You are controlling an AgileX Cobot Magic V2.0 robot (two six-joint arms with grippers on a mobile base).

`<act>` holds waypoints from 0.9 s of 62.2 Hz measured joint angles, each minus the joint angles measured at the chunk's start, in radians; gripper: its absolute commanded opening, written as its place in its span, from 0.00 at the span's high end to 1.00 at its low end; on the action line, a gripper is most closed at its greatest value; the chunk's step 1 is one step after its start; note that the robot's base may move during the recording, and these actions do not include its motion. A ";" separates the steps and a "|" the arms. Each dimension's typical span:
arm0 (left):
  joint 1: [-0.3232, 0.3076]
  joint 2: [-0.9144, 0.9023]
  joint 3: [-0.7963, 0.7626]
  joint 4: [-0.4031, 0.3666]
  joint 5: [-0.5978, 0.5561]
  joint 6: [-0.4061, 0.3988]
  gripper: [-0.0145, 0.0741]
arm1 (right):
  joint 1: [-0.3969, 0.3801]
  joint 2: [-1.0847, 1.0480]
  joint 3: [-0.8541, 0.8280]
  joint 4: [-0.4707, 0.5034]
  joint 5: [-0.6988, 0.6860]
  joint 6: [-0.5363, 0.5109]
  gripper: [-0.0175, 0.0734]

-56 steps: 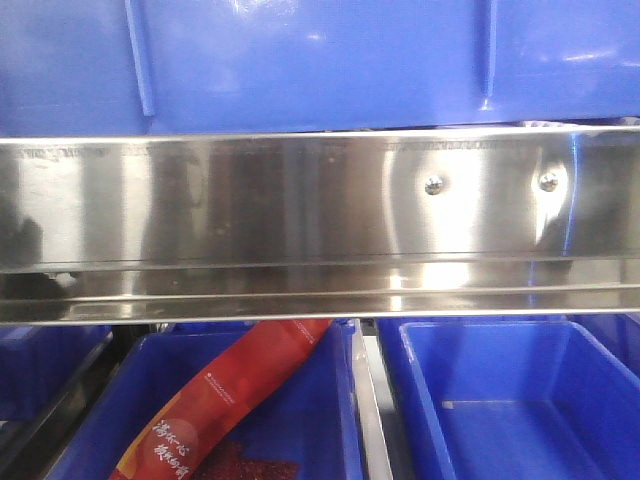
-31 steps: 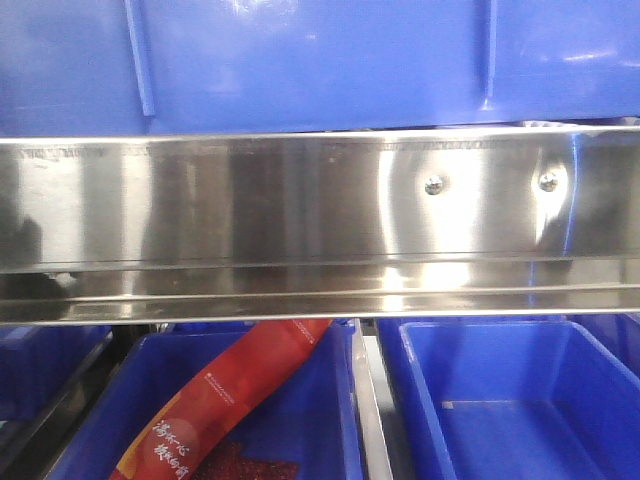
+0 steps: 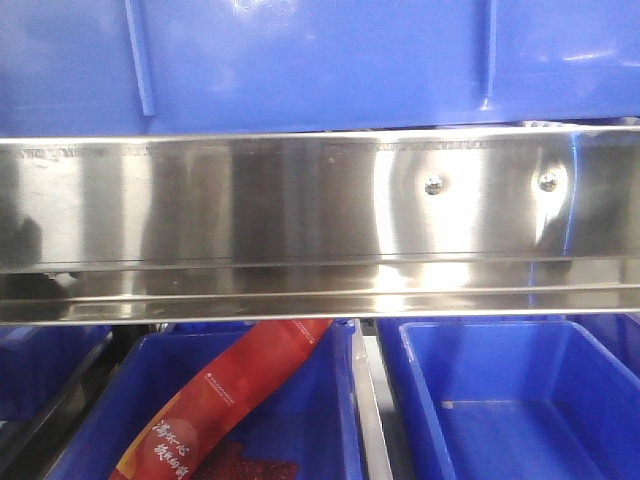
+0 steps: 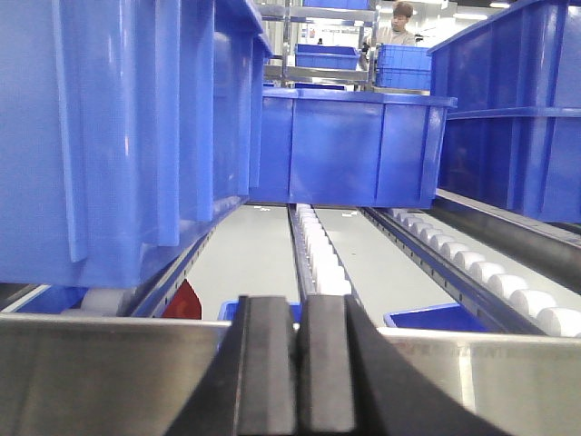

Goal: Move blue bin to conveyor side

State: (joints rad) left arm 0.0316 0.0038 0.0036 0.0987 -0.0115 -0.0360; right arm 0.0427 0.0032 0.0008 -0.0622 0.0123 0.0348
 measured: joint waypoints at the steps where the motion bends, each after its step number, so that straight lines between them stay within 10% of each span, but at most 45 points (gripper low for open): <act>1: 0.000 0.000 0.000 0.000 -0.003 0.000 0.82 | 0.000 0.000 0.000 0.000 0.000 0.000 0.90; 32: 0.000 -0.002 -0.086 0.000 -0.241 0.000 0.82 | 0.000 -0.003 -0.054 -0.001 -0.450 0.000 0.90; 56: 0.000 0.199 -0.583 -0.064 0.021 0.000 0.82 | 0.000 0.116 -0.572 -0.003 0.049 0.000 0.90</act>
State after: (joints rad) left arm 0.0316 0.2026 -0.5789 0.0343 0.0094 -0.0360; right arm 0.0427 0.1195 -0.5709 -0.0647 0.0615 0.0348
